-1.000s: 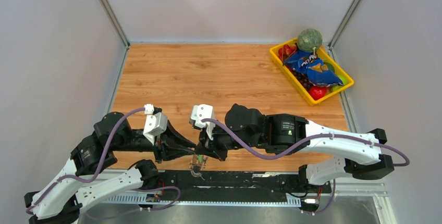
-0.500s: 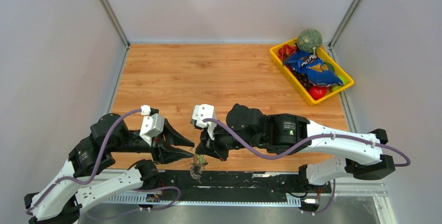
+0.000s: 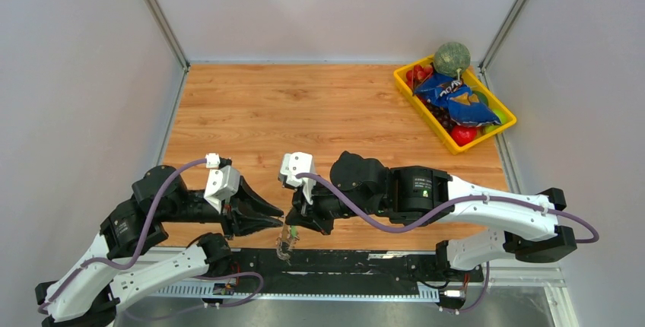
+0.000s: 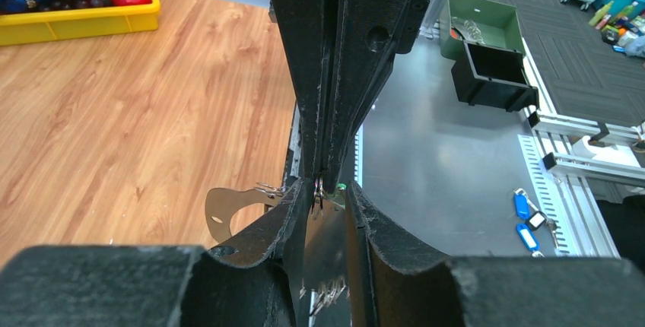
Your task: Put the keys on the keyring
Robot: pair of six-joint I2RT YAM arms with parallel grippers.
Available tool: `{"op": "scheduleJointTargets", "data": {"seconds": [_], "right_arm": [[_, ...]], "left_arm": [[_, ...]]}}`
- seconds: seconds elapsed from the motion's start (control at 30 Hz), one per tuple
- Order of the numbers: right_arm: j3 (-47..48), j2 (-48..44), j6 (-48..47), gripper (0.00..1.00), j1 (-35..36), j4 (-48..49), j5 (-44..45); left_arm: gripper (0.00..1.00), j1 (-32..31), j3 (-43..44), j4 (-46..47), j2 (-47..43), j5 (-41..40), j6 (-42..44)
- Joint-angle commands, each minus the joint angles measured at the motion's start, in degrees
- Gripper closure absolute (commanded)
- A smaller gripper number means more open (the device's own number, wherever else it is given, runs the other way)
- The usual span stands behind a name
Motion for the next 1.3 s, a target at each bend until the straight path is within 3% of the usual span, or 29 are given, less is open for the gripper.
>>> {"op": "scheduleJointTargets", "data": {"seconds": [0.0, 0.23, 0.5, 0.77, 0.93, 1.1, 1.13, 1.27], "right_arm": [[1.9, -0.6, -0.6, 1.0, 0.0, 2.5, -0.4], [2.2, -0.3, -1.0, 1.0, 0.0, 2.5, -0.6], [2.0, -0.4, -1.4, 1.0, 0.0, 2.6, -0.7], [1.8, -0.6, -1.6, 1.0, 0.0, 2.6, -0.7], [1.7, -1.0, -1.7, 1.0, 0.0, 3.1, -0.4], [1.3, -1.5, -1.9, 1.0, 0.0, 3.5, -0.4], [0.9, -1.9, -1.9, 0.99, 0.0, 3.8, -0.2], [-2.8, -6.2, -2.4, 0.76, 0.1, 7.4, -1.5]], "left_arm": [[0.67, -0.1, 1.3, 1.8, 0.6, -0.4, 0.0], [0.58, -0.1, 1.0, 1.9, 1.0, -1.1, 0.3], [0.63, 0.0, 0.8, 2.3, 1.3, -1.6, 0.5], [0.77, -0.1, 0.6, 2.9, 1.5, -1.7, 0.3], [0.98, -0.1, 0.5, 2.7, 2.5, -0.3, 0.7], [1.0, -0.1, -0.2, 3.9, 1.8, -0.4, 1.1], [1.0, -0.1, -0.6, 4.4, 1.5, -0.8, 0.7], [1.0, -0.1, -2.2, 7.5, -0.5, -3.3, -1.0]]}}
